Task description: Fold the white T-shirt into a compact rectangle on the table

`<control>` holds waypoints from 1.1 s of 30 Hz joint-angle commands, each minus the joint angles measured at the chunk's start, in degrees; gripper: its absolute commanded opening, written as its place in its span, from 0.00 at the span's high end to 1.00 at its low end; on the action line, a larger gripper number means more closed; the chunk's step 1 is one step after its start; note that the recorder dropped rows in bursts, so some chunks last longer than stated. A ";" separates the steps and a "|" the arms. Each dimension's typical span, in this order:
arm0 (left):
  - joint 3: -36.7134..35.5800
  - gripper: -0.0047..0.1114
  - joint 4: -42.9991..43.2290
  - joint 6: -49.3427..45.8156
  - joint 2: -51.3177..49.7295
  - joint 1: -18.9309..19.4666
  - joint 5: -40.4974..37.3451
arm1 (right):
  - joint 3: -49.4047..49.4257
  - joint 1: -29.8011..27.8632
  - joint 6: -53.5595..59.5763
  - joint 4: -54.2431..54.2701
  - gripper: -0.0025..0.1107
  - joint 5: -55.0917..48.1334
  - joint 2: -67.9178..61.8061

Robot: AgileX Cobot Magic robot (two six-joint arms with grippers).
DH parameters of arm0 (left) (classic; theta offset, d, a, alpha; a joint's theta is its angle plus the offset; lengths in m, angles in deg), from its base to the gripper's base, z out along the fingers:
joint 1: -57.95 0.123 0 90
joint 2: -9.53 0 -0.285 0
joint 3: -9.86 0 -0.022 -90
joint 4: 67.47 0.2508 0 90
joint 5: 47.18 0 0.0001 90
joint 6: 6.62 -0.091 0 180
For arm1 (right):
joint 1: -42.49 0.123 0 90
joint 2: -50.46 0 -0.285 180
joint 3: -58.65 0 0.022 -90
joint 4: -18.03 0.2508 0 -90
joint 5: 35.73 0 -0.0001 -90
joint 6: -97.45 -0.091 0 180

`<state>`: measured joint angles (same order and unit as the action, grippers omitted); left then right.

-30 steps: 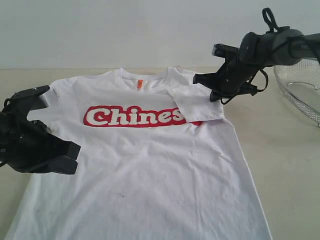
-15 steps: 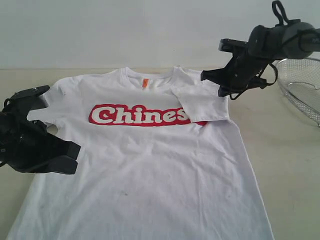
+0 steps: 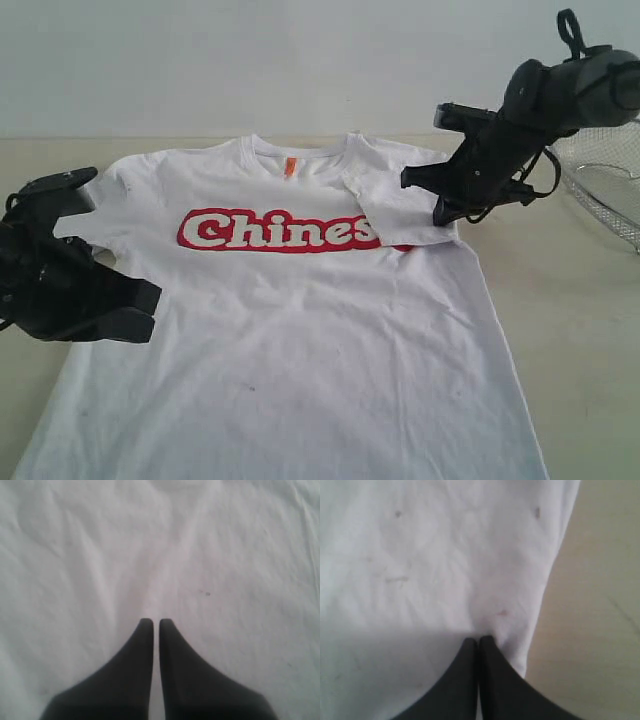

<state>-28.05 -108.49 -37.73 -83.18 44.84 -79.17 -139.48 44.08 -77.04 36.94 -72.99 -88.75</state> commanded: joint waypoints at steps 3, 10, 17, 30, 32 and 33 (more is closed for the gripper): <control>0.31 0.92 -0.52 -0.25 0.33 -0.09 0.35 | 1.44 -0.53 1.41 -2.00 0.98 0.93 1.30; 0.31 0.92 -0.52 -0.25 0.33 -0.09 0.35 | 1.44 -0.43 4.85 -1.13 0.98 -4.54 5.12; 0.31 0.92 -0.52 -0.25 0.33 -0.09 0.49 | 5.89 -0.43 4.99 -1.53 0.98 -1.86 5.00; 3.48 0.92 -1.64 1.60 1.49 4.35 6.27 | 11.66 -0.43 11.45 10.24 0.98 -0.30 18.72; 5.00 0.92 -1.80 1.60 1.60 7.83 6.64 | 17.10 -0.43 14.90 15.66 0.98 1.01 22.15; 5.90 0.92 -1.80 1.60 1.60 9.66 6.75 | 20.19 -0.30 16.75 18.66 0.98 1.50 23.99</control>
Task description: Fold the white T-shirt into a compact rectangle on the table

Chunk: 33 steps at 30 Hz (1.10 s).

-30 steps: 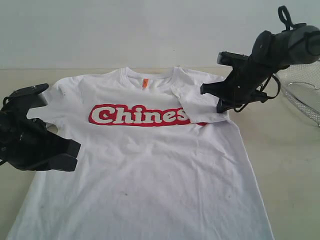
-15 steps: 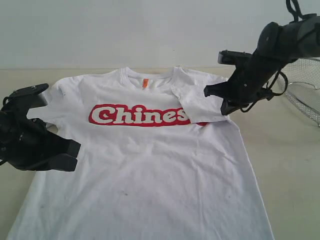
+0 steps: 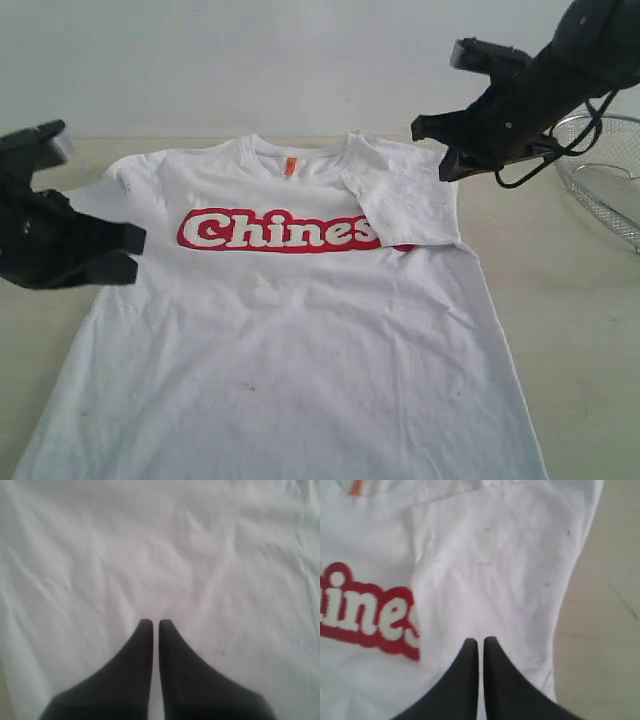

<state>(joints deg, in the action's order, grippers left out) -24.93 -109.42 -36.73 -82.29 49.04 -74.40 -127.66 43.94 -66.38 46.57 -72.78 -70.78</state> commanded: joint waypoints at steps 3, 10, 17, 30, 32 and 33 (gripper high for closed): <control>5.26 0.92 -1.62 0.60 0.15 10.76 2.56 | 17.93 1.45 13.74 16.96 0.98 4.14 10.91; 13.47 0.92 -2.68 -1.64 -10.03 20.78 -3.40 | 37.57 11.82 18.30 20.37 0.98 18.22 21.15; 21.64 0.92 -2.84 -2.81 -22.02 22.95 -4.30 | 44.44 17.91 19.11 20.37 0.98 21.79 24.43; 38.29 0.47 -3.23 -2.73 -36.13 23.07 -0.02 | 45.64 19.23 20.76 20.37 0.98 23.34 24.48; 40.29 0.47 -3.25 -2.73 -37.98 23.07 -0.02 | 45.64 19.23 20.76 20.37 0.98 23.34 24.48; 41.32 0.47 -3.25 -2.73 -38.95 23.07 -0.02 | 45.64 19.23 20.76 20.37 0.98 23.34 24.48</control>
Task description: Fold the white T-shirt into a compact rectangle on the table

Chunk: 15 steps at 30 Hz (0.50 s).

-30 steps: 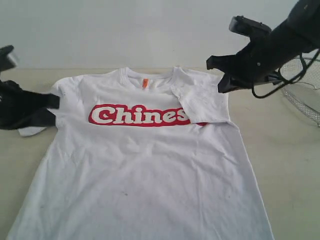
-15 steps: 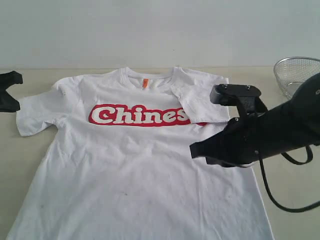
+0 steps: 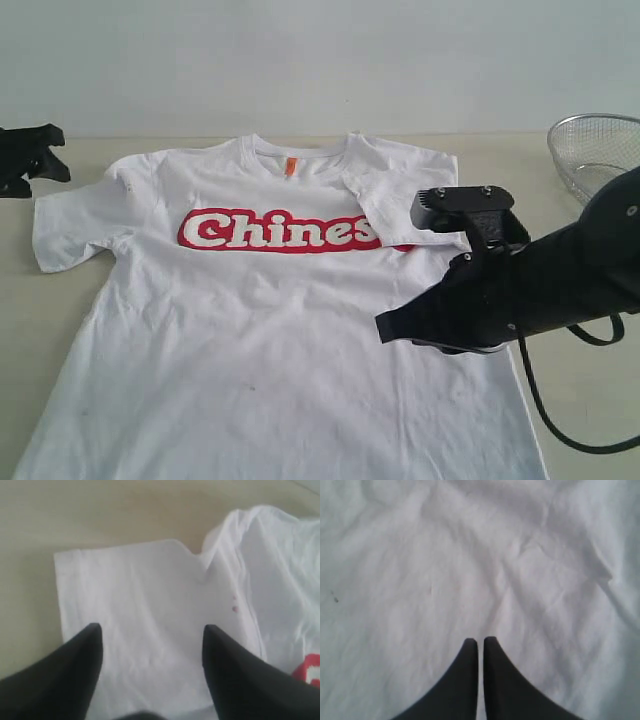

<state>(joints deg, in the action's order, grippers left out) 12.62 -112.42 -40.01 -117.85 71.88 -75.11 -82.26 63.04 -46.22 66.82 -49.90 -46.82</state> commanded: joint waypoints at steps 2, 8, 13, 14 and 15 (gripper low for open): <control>4.90 0.47 -0.25 0.55 -5.05 0.23 0.52 | 0.25 0.13 0.61 0.11 0.98 0.46 0.52; 6.03 0.47 4.30 0.55 -7.53 0.34 1.17 | 0.25 0.13 1.11 0.11 0.98 0.66 0.52; 6.03 0.47 10.46 6.72 -7.57 0.86 1.56 | 0.25 0.13 1.11 0.11 0.98 0.66 0.52; 6.03 0.47 12.15 7.72 -7.68 0.86 1.56 | 0.25 0.13 1.11 0.11 0.98 0.66 0.52; 6.03 0.47 13.34 7.74 -7.73 0.86 1.64 | 0.25 0.13 1.11 0.11 0.98 0.66 0.52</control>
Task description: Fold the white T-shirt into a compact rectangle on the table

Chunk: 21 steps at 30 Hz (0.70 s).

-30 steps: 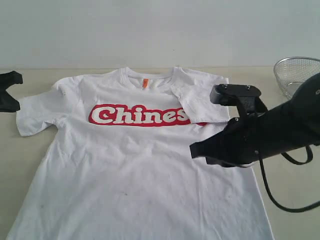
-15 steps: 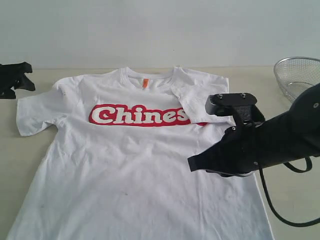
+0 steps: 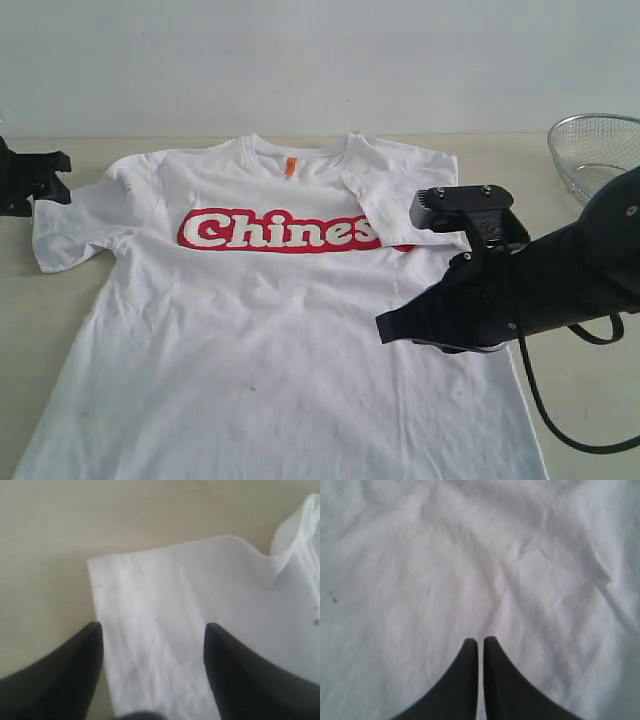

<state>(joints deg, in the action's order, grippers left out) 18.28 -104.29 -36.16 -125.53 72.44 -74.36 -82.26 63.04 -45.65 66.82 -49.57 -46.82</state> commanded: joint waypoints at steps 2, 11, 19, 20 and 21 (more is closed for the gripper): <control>0.37 0.47 5.33 3.89 -0.28 0.30 0.89 | 0.25 0.13 0.54 0.11 0.98 0.33 0.52; 0.37 0.47 3.45 4.54 -1.70 0.20 -0.05 | 0.25 0.13 0.53 0.11 0.98 -0.58 0.52; 0.37 0.47 0.27 3.46 -4.68 0.11 -1.79 | 0.25 0.13 0.53 0.11 0.98 -0.58 0.52; 0.37 0.47 0.27 3.46 -5.08 0.11 -1.88 | 0.25 0.13 0.53 0.11 0.98 -0.58 0.52; 0.37 0.47 -0.32 3.46 -5.61 0.11 -2.02 | 0.25 0.13 0.53 0.22 0.98 -0.58 0.52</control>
<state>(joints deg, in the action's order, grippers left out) 19.53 -104.51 -32.80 -128.27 72.68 -73.55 -82.26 63.04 -45.54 66.82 -49.87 -46.82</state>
